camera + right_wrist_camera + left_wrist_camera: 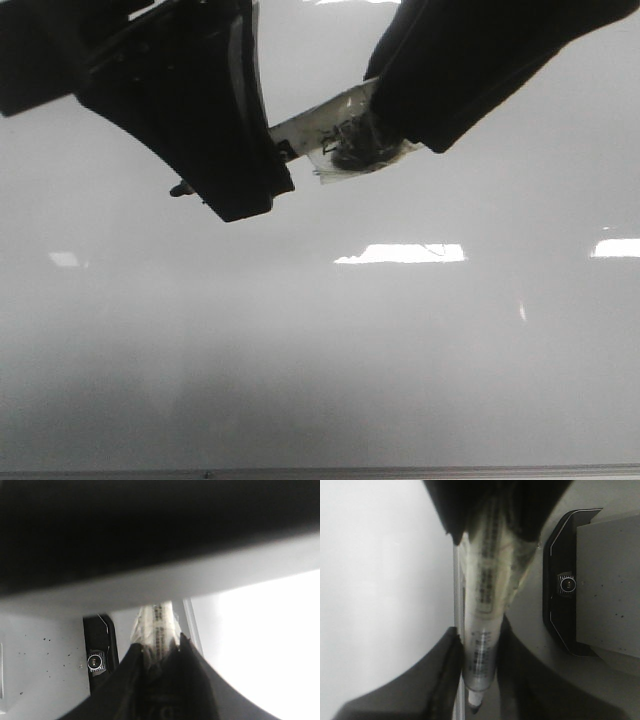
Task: Write number 6 on whiteboard
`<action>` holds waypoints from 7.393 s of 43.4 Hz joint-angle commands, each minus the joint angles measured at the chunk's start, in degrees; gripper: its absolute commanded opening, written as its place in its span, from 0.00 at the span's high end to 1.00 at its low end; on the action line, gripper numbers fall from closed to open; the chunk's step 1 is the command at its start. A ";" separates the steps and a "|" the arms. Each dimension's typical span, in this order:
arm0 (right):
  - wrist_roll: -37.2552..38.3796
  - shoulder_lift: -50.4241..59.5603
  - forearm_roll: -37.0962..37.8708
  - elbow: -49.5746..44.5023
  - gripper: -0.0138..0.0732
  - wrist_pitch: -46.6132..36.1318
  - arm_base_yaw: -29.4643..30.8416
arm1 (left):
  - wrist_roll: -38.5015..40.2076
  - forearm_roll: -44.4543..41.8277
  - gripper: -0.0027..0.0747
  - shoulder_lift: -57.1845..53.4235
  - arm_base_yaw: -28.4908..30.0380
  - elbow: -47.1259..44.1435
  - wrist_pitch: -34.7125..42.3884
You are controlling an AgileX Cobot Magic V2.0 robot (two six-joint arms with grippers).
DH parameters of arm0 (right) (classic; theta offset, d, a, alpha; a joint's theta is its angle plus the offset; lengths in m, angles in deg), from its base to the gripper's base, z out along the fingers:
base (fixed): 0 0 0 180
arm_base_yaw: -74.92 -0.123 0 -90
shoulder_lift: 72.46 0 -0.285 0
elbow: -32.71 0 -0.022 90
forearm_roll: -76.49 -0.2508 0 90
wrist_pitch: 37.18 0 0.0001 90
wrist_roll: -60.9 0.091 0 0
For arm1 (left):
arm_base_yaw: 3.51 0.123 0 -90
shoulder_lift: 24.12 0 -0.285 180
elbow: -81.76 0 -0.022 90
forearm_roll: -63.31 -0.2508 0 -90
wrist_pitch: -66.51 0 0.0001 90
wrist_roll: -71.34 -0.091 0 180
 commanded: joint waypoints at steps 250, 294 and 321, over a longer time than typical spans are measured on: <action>13.33 11.60 10.13 -4.86 0.81 0.29 -2.44 | -6.14 16.23 0.89 -3.30 -3.68 -2.13 14.78; 26.44 20.15 16.90 -4.10 0.16 2.84 13.30 | 49.74 -18.94 0.99 -25.89 42.02 -20.92 27.67; 26.44 20.15 16.84 -4.10 0.16 2.66 13.30 | 49.83 -6.64 0.99 -12.71 50.29 -33.21 66.49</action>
